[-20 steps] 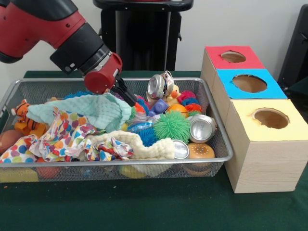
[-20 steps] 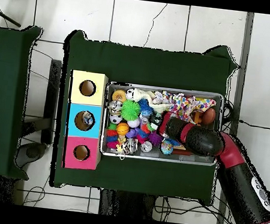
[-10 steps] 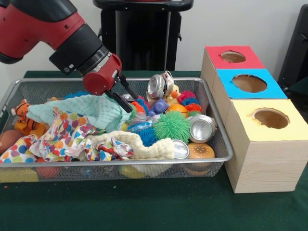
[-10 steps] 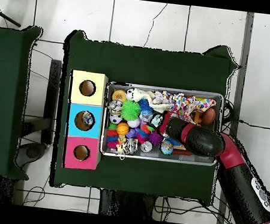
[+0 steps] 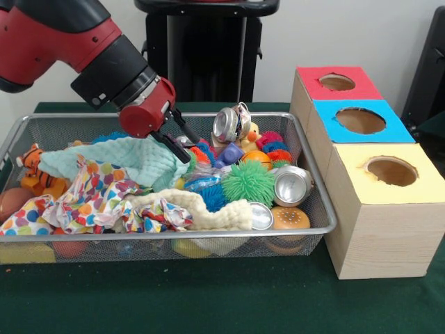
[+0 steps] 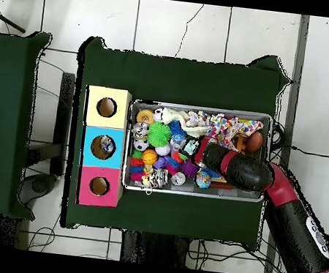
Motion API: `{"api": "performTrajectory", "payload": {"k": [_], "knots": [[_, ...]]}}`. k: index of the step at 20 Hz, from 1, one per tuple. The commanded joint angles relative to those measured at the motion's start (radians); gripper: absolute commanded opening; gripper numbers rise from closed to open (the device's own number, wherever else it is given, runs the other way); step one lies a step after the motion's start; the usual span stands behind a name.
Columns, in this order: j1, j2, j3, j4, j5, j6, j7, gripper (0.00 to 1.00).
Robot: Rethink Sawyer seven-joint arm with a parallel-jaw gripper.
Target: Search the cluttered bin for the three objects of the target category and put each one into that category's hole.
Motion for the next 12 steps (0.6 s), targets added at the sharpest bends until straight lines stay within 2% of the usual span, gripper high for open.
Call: {"api": "performTrajectory", "payload": {"k": [1,12], "knots": [[0.015,0.03,-0.06,-0.077,0.016,-0.025,0.064,1.0],[0.017,0.063,-0.06,-0.096,0.012,-0.049,0.065,1.0]]}}
